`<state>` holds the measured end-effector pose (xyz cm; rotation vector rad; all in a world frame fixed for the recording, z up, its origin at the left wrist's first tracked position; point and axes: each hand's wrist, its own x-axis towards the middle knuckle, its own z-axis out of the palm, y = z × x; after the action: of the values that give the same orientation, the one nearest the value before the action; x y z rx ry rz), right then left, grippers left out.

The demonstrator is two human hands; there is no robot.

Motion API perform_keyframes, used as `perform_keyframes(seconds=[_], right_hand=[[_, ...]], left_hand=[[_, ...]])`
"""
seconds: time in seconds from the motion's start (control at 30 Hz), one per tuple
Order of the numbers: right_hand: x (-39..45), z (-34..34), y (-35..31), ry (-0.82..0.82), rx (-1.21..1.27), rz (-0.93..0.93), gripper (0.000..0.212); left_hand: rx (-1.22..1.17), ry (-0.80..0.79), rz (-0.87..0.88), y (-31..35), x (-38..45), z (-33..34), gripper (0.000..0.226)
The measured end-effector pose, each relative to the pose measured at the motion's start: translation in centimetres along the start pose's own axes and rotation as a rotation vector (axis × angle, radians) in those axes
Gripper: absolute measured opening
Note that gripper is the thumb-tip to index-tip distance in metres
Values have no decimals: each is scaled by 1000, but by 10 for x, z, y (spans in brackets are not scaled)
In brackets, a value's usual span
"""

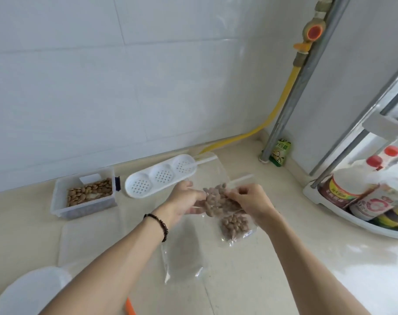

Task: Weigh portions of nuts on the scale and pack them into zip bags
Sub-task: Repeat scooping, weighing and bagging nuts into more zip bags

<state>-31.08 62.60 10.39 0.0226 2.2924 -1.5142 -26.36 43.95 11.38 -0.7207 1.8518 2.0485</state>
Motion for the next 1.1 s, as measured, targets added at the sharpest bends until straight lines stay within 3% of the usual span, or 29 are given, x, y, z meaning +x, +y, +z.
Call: perform_keyframes(seconds=[0.17,0.23,0.3,0.4,0.5,0.6,0.7,0.93,1.1], right_hand=[[27,-33,45,-11,-258,47,34],[32,-38,59,-2,-342,57,12],[36,-39,69,6,-417,45,39],[40,-36,76,-52,-502,38,39],[39,-31,86,-85,-600,2,32],[35,-27,91,-52,-792,-81,43],[32,-23,94,-56,-851,-170,44],[26,-16,94,-52,-866,-204,45],[24,12,74,-31,-785,-316,30]], left_hand=[[144,49,-40,-31,34,44,86],[191,70,-57,-43,42,57,66],[307,101,-58,-53,48,65,35],[442,103,-31,-69,57,71,44],[662,117,21,-82,53,76,34],[965,174,146,-94,51,75,53],[1140,127,255,-105,53,71,71],[1232,85,341,-113,51,65,67],[1163,251,319,-112,32,29,62]])
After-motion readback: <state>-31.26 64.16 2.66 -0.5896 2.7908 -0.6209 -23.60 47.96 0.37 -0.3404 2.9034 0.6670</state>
